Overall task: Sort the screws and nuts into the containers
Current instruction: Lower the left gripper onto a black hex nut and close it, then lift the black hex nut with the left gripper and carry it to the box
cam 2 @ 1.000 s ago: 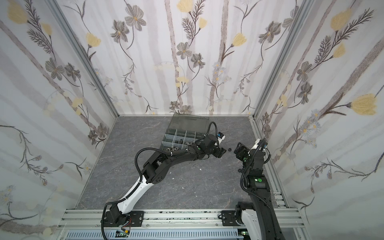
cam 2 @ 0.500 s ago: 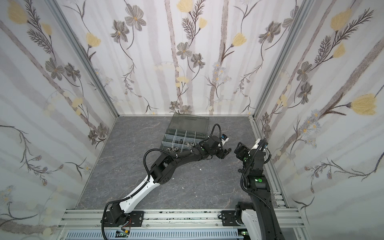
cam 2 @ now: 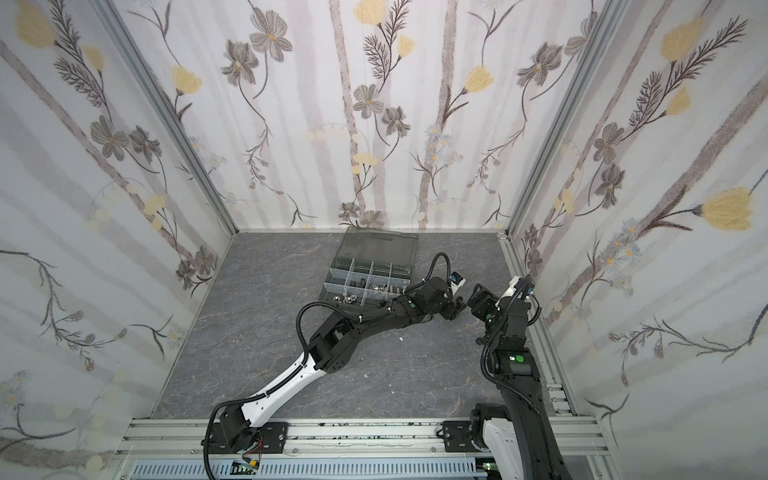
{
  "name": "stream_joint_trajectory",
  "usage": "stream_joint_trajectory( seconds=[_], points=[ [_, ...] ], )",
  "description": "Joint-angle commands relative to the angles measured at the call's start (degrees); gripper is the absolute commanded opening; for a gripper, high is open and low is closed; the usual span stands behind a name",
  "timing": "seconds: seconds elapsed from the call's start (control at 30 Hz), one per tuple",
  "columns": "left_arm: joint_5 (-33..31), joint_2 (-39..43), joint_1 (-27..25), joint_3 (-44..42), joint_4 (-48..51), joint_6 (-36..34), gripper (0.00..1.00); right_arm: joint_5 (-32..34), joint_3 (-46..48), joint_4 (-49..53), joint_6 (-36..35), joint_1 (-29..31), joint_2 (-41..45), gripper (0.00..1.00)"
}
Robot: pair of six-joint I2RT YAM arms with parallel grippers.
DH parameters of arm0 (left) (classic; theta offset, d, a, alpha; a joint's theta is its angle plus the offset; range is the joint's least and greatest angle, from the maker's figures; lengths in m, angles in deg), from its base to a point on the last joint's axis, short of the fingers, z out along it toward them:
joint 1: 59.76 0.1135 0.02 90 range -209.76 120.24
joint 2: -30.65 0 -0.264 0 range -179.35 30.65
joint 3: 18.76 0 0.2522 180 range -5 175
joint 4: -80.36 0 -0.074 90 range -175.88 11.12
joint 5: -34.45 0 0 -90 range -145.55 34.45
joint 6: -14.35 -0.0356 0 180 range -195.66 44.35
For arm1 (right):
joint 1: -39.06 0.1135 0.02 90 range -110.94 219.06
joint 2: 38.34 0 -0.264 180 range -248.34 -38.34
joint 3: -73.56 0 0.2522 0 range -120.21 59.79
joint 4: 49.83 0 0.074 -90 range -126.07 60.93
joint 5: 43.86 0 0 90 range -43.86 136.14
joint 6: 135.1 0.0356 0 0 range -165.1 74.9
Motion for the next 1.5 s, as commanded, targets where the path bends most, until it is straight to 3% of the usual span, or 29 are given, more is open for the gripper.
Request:
stream_joint_trajectory(
  seconds=[0.0,0.77,1.07,1.23,1.47],
  points=[
    [-0.03,-1.23,-0.15,-0.02,4.58,-0.27,0.65,-1.15,-0.55,-2.31,0.03,0.09,-0.24,0.81],
    [-4.61,-2.88,-1.46,0.28,0.63,0.11,0.33,-2.22,-0.32,-1.34,0.10,0.08,3.08,0.81],
    [-5.57,-2.53,-1.72,0.25,0.07,0.69,0.26,-2.21,0.15,-1.34,-0.07,0.17,4.38,0.82],
    [-5.68,-0.38,-1.78,-0.72,0.59,0.46,0.23,-2.30,0.11,-1.29,-0.05,0.26,4.69,0.82],
    [-5.89,8.05,-1.63,-9.66,-3.51,1.03,0.22,-2.57,-0.58,-0.07,0.06,0.23,5.50,0.82]
  ],
)
